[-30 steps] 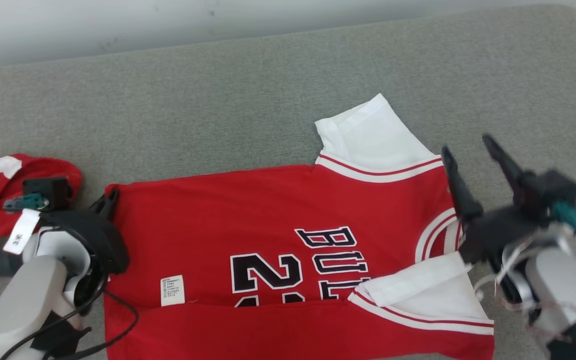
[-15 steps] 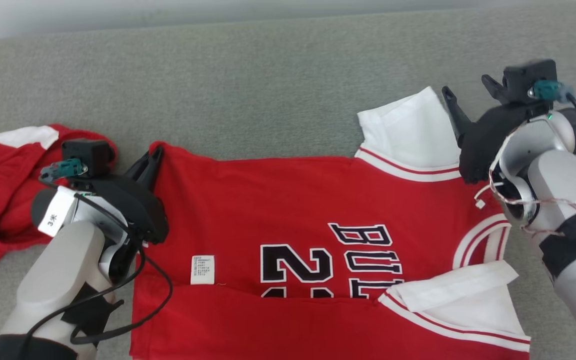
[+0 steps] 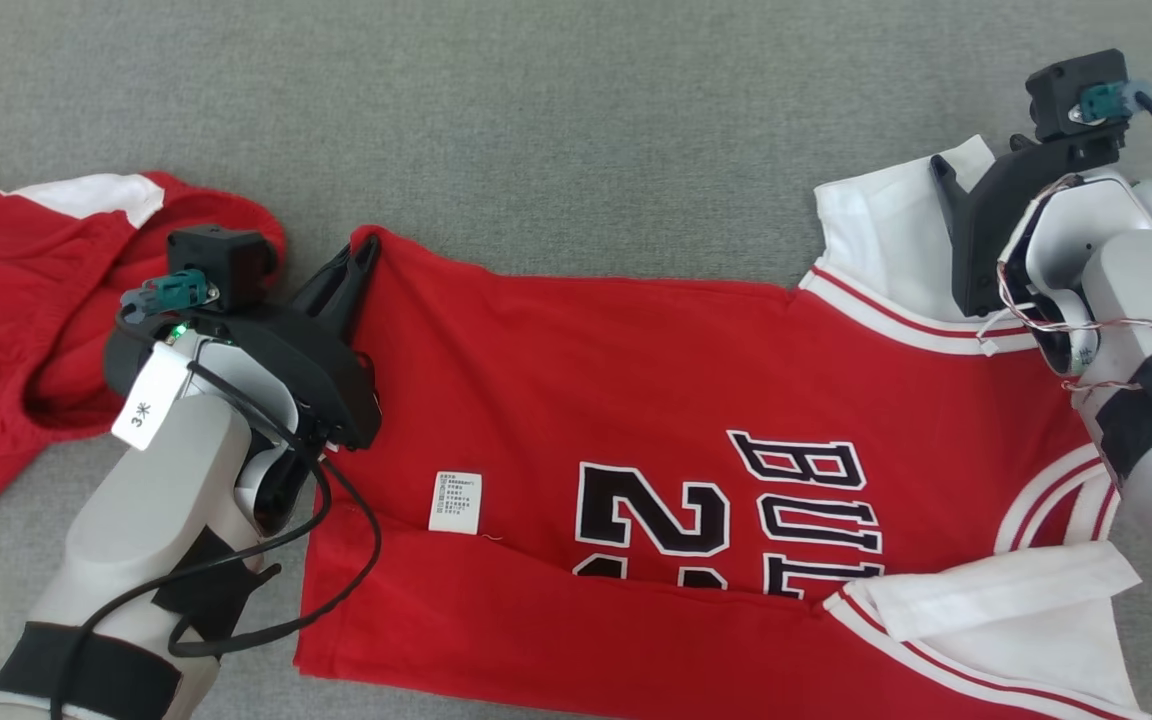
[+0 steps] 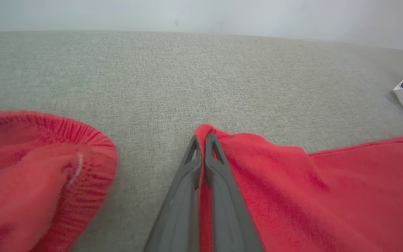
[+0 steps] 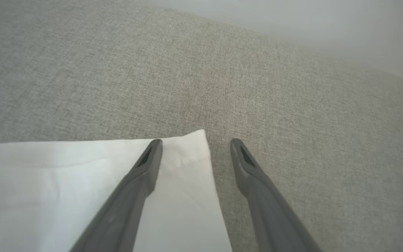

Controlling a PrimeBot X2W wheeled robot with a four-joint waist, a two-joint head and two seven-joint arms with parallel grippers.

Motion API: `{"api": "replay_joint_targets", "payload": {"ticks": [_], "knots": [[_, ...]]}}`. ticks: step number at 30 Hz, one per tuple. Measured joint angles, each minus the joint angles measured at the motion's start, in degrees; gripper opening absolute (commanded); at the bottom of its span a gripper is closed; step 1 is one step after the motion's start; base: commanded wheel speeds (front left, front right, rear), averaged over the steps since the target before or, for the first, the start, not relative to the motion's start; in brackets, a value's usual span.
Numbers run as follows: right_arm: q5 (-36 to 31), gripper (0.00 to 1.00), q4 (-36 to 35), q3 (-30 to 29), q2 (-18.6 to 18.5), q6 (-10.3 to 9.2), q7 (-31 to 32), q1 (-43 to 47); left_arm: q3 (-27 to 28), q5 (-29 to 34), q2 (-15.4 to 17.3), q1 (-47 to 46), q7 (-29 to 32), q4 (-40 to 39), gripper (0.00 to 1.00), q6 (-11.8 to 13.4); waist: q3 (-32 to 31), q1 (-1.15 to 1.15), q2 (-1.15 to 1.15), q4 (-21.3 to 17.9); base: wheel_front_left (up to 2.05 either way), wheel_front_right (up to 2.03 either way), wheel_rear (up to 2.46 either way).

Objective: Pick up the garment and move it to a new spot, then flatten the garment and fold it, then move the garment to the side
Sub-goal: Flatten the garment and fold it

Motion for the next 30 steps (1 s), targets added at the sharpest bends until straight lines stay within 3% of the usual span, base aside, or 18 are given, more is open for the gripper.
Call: {"api": "replay_joint_targets", "payload": {"ticks": [1,2,4,15,24,30], "knots": [[-0.27,0.98,1.56,0.54,0.59,0.07,0.33,-0.97,-0.43,-0.53,0.01,-0.2,-0.44,0.27,0.0,-0.01,0.53,0.0,0.0,0.56,0.0,0.0,0.0],[-0.31,0.8,2.33,0.69,0.79,0.1,0.51,-1.57,-0.66,-1.42,0.02,-0.2,-0.67,0.44,0.0,-0.01,0.73,0.0,0.0,0.8,0.0,0.0,0.0],[-0.38,0.0,2.86,0.85,0.91,0.35,0.75,-2.04,-0.88,-1.89,0.03,-0.2,-0.69,0.58,0.0,-0.01,0.88,0.0,0.0,0.99,0.0,0.0,0.0],[-1.01,0.0,6.81,1.8,1.74,2.24,-0.42,-4.16,-3.14,-3.96,0.9,-0.45,-2.48,2.26,0.0,-0.01,1.15,0.0,0.0,1.01,0.0,0.0,0.0],[-1.34,0.0,9.0,1.26,-0.18,3.39,-6.93,-6.17,-3.94,-6.57,1.59,-0.81,-4.36,4.05,0.0,-0.02,-0.55,0.0,0.0,0.22,0.0,0.0,0.0],[-1.27,0.0,10.29,0.87,1.0,4.04,-11.0,-6.43,-4.59,-7.1,2.43,-0.93,-5.22,5.02,0.0,-0.02,-2.06,0.0,0.0,-0.69,0.0,0.0,0.0]]}}
